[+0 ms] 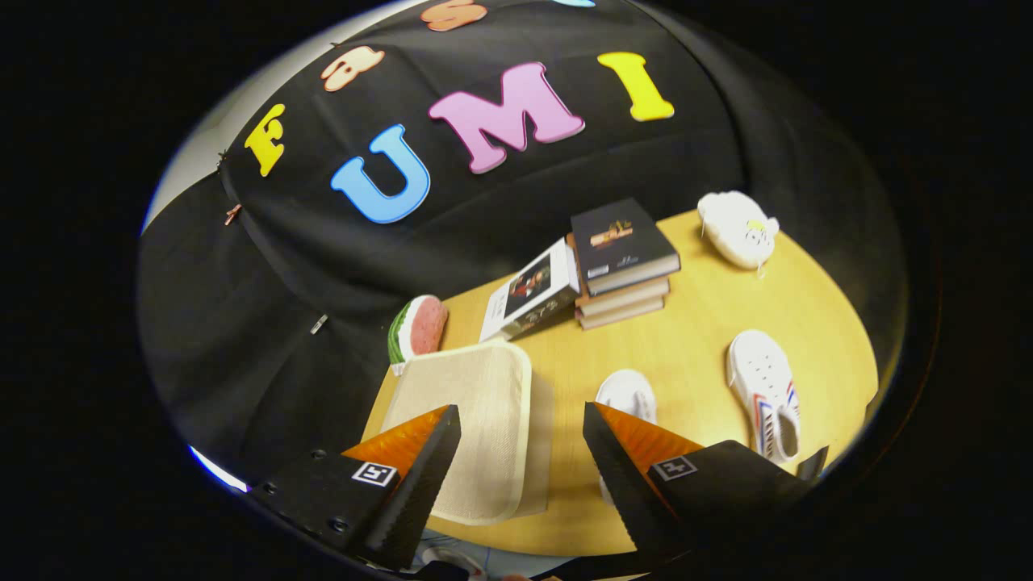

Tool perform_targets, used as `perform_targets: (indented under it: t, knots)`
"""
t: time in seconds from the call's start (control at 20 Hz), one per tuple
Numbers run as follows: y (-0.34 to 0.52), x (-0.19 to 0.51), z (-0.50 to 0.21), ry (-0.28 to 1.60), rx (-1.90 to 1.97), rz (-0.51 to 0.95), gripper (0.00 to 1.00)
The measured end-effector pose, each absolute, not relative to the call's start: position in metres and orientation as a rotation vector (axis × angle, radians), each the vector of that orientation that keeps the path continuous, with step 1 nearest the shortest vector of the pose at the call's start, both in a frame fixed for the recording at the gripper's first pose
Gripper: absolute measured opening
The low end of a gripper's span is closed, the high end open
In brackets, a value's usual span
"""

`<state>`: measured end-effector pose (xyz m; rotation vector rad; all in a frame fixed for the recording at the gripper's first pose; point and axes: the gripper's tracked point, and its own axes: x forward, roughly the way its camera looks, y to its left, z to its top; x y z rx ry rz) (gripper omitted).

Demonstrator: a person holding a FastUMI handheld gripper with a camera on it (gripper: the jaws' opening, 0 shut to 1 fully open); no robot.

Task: Open the storage box then place both shoes into the box .Put the left shoe in first, then the right shoe, with the right side of both shoes facing outward in a uniform manner.

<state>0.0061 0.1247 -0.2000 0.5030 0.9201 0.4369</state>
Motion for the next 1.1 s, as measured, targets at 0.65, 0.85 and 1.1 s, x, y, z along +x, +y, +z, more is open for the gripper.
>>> perform_targets:
  t: [0.65, 0.85, 1.1]
  knots:
    - [0.195, -0.041, -0.268, 1.373, 1.061, 0.518, 0.84]
    - [0.197, -0.039, -0.267, 1.411, 1.086, 0.488, 0.45]
    - [0.198, -0.04, -0.258, 1.401, 1.06, 0.523, 0.13]
